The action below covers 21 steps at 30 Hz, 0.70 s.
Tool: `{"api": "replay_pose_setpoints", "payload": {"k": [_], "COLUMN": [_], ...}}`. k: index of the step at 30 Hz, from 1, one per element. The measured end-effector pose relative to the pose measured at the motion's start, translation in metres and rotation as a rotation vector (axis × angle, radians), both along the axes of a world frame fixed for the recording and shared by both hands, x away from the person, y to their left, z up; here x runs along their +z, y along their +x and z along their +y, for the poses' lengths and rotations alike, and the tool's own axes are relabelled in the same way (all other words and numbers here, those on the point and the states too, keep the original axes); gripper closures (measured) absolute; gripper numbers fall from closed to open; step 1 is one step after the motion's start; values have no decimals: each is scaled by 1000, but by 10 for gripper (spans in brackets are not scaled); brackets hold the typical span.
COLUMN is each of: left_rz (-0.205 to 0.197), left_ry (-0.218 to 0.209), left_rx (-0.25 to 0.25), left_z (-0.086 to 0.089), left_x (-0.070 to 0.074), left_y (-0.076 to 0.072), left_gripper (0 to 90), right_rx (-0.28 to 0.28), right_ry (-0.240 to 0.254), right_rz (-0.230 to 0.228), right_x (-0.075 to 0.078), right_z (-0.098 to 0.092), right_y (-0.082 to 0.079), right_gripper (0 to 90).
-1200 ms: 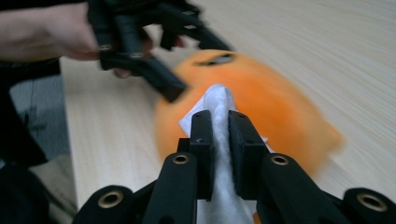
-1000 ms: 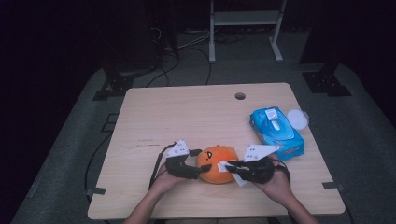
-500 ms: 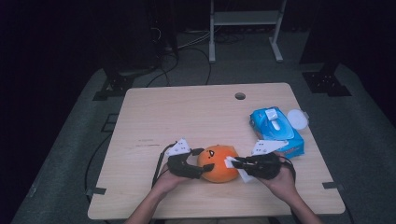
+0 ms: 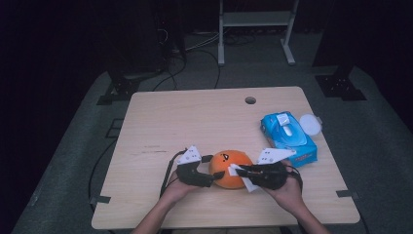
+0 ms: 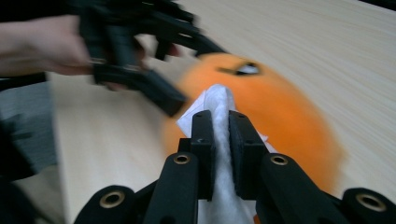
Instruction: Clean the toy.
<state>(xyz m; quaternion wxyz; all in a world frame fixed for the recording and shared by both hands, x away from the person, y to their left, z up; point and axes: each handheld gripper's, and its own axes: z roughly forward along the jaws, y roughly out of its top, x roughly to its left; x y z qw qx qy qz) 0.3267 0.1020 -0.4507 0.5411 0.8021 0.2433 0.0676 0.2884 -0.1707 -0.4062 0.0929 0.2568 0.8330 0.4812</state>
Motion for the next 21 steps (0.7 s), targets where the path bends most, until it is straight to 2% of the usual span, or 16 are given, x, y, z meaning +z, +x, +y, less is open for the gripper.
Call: {"api": "replay_pose_setpoints", "payload": {"k": [2, 4, 6, 7, 8, 10, 11, 12, 13, 15, 16, 18, 19, 21], "left_rz": [1, 0, 9, 9, 6, 7, 22, 35, 29, 23, 13, -34, -54, -70], "left_ry": [6, 5, 6, 6, 7, 6, -7, -13, -15, -19, -17, 7, 20, 35], "left_rx": [-3, -7, -9, -9, -11, -13, -14, -17, -19, -18, -22, -51, -58, -66], "left_z": [1, 3, 5, 5, 5, 4, 3, 2, 1, -1, -1, -5, -7, -7], "left_x": [-1, -2, -4, -4, -4, -3, -3, -3, -3, -2, -2, 0, 0, -1], "left_y": [1, 1, 3, 3, 2, 2, 2, 2, 1, 0, 0, -4, -5, -7], "left_gripper": [250, 253, 256, 255, 255, 244, 227, 196, 193, 208, 224, 248, 255, 257], "right_rx": [28, 30, -17, -17, -85, -130, -140, -138, -135, -120, -98, -35, -16, -13], "right_ry": [-27, -46, -60, -60, -57, -66, -63, -49, -48, -49, -33, -11, -17, -43], "right_rz": [-19, -33, -50, -50, -49, -34, -17, 3, 10, 5, 6, 3, -11, -44], "right_x": [1, 1, 1, 1, 0, -4, -6, -9, -9, -8, -4, 1, 2, 5], "right_z": [9, 11, 1, 1, -14, -24, -29, -31, -31, -27, -23, -13, -7, -1], "right_y": [-5, -5, 3, 3, 12, 18, 20, 22, 21, 18, 15, 8, 5, 3], "right_gripper": [805, 805, 805, 805, 805, 805, 805, 806, 806, 806, 807, 806, 806, 806]}}
